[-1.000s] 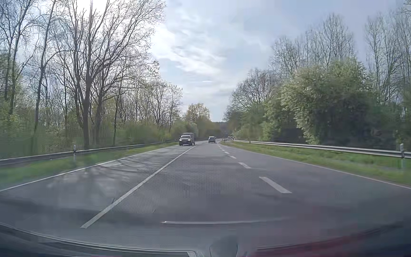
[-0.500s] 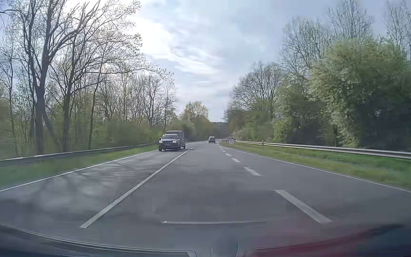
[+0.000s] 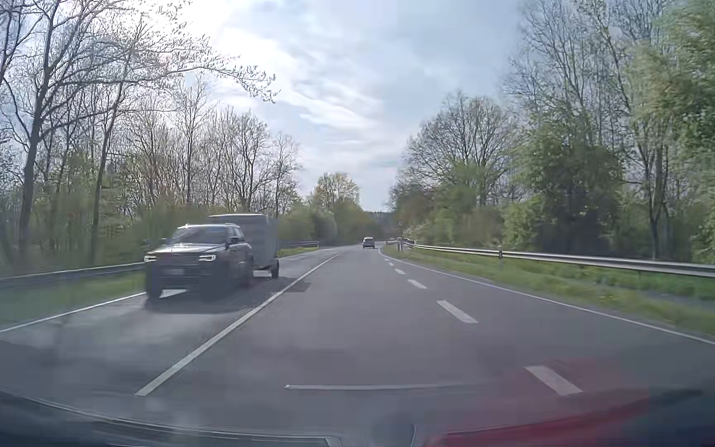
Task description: Follow the waypoints while adhering to traffic rules and regulations
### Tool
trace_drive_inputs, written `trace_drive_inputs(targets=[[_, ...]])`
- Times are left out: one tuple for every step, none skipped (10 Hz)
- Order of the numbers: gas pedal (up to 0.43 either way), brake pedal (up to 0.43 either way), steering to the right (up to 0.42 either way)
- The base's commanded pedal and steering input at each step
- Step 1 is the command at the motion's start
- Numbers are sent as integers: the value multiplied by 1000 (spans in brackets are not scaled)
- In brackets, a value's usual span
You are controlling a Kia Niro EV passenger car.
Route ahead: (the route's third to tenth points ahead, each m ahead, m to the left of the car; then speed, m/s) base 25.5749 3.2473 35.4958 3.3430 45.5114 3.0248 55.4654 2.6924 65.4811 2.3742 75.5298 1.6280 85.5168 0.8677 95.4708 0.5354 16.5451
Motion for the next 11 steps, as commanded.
trace_drive_inputs(targets=[[28,0,1],[28,0,1],[28,0,1],[28,0,0],[28,0,0],[28,0,0],[28,0,0],[39,0,-1],[39,0,-1],[39,0,-1],[39,0,-2]])
